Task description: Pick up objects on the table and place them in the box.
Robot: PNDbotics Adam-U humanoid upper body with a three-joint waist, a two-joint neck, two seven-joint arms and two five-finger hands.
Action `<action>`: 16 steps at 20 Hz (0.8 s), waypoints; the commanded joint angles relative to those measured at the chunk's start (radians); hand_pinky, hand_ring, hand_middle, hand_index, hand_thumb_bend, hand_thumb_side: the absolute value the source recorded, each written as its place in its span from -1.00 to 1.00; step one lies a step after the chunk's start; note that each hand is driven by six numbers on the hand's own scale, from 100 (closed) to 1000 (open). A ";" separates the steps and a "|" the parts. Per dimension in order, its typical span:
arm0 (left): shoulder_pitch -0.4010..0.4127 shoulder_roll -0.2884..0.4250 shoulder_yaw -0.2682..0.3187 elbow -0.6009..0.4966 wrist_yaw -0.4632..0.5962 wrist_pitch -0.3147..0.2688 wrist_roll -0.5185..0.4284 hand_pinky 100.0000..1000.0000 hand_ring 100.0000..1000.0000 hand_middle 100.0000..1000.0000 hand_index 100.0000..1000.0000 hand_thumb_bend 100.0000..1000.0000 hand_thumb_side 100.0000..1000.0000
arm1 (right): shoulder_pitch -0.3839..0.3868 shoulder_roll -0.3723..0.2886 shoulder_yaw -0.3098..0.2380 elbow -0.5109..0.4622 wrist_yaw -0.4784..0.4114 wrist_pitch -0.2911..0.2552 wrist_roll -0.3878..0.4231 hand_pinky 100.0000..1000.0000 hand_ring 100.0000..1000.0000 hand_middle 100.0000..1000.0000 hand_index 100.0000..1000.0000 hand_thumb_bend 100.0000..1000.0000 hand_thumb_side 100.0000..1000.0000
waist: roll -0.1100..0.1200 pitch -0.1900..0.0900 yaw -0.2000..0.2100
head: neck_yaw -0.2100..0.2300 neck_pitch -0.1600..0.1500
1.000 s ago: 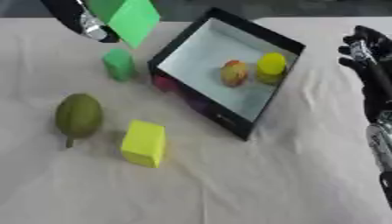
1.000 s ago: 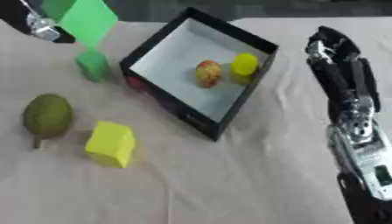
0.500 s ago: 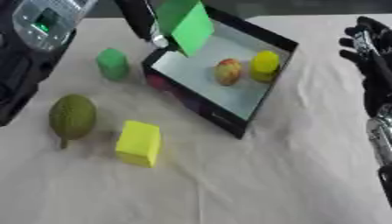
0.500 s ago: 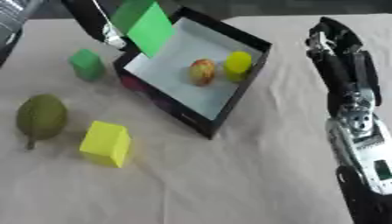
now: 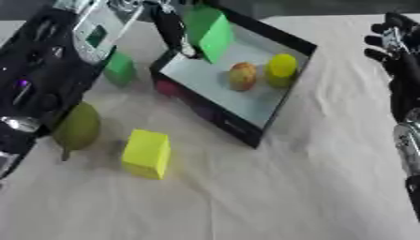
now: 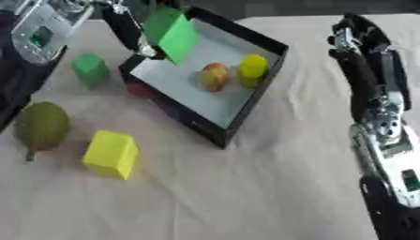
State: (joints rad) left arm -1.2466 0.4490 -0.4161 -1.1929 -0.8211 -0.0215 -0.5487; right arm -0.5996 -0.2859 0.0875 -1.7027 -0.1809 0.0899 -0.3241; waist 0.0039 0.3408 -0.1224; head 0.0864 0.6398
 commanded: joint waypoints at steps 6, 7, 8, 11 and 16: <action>-0.007 -0.019 0.031 0.054 -0.032 -0.041 0.035 0.36 0.50 0.39 0.51 0.29 -1.00 | -0.024 -0.001 0.006 -0.027 -0.004 0.001 0.009 0.55 0.50 0.38 0.64 -1.00 -0.04 | -0.002 -0.013 -0.004 | 0.008 -0.003; -0.007 -0.019 0.033 0.056 -0.031 -0.042 0.038 0.38 0.52 0.43 0.56 0.32 -1.00 | -0.024 -0.002 0.007 -0.027 -0.004 0.001 0.010 0.55 0.50 0.38 0.63 -1.00 -0.04 | -0.002 -0.014 -0.003 | 0.009 -0.003; -0.006 -0.020 0.033 0.059 -0.031 -0.044 0.038 0.40 0.54 0.48 0.60 0.36 -1.00 | -0.023 -0.002 0.009 -0.027 -0.005 0.002 0.011 0.55 0.50 0.38 0.63 -1.00 -0.04 | -0.002 -0.014 -0.003 | 0.009 -0.003; -0.004 -0.023 0.034 0.061 -0.033 -0.049 0.034 0.45 0.63 0.63 0.74 0.52 -0.75 | -0.023 -0.003 0.013 -0.026 -0.004 0.004 0.016 0.55 0.50 0.38 0.64 -1.00 -0.04 | -0.003 -0.015 -0.001 | 0.007 -0.003; -0.004 -0.020 0.048 0.035 0.001 -0.041 0.052 0.41 0.61 0.62 0.73 0.47 -0.72 | -0.019 -0.007 0.016 -0.026 -0.002 0.006 0.018 0.56 0.50 0.38 0.64 -1.00 -0.04 | -0.005 -0.016 0.004 | 0.008 0.003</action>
State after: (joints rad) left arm -1.2329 0.4226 -0.3849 -1.1352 -0.8340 -0.0649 -0.5036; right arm -0.6068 -0.2774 0.1054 -1.7046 -0.1813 0.0971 -0.3087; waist 0.0025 0.3460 -0.1176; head 0.0922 0.6405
